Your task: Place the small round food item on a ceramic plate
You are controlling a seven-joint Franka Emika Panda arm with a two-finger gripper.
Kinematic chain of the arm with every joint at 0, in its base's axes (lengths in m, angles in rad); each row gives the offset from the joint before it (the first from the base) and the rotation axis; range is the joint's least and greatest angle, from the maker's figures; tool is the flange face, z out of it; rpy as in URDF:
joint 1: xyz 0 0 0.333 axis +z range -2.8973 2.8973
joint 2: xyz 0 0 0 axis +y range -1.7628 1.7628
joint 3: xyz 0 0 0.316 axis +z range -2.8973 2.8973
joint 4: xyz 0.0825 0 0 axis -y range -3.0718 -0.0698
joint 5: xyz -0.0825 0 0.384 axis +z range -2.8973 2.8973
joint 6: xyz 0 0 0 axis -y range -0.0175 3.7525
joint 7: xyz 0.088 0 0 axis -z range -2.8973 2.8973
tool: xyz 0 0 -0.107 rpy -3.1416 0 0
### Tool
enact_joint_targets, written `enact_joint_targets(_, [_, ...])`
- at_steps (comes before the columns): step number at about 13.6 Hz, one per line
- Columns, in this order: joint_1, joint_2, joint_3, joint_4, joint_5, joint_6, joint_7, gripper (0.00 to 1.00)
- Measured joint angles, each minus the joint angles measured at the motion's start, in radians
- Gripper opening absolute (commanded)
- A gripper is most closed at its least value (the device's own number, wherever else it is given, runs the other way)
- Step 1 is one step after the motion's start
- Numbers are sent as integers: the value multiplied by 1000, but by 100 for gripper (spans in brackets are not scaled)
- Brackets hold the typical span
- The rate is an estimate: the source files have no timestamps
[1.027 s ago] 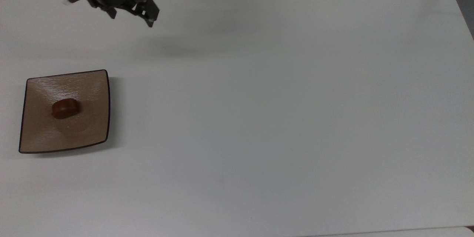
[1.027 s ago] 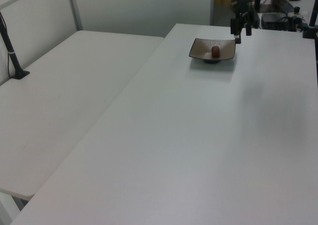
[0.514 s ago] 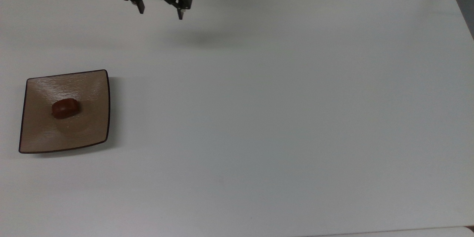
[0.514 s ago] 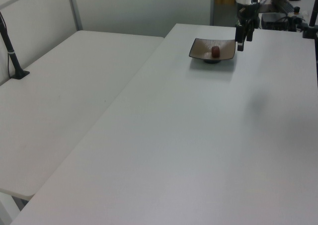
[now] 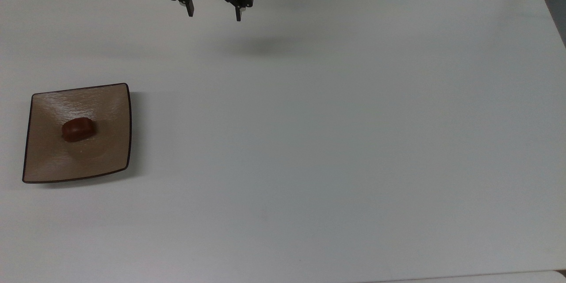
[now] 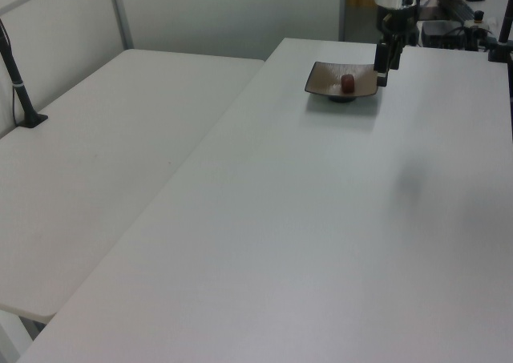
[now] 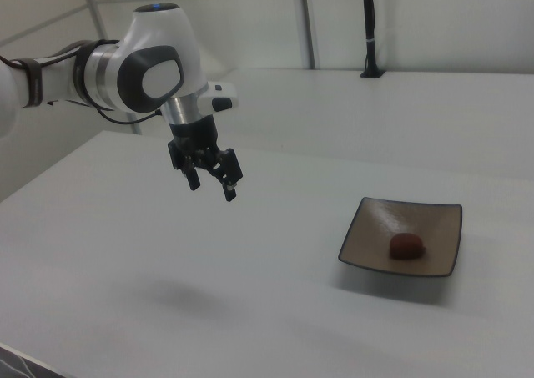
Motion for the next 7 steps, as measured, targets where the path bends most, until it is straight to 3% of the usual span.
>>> enact_joint_targets(7, [0,1,-6,7,0,0,-24,100])
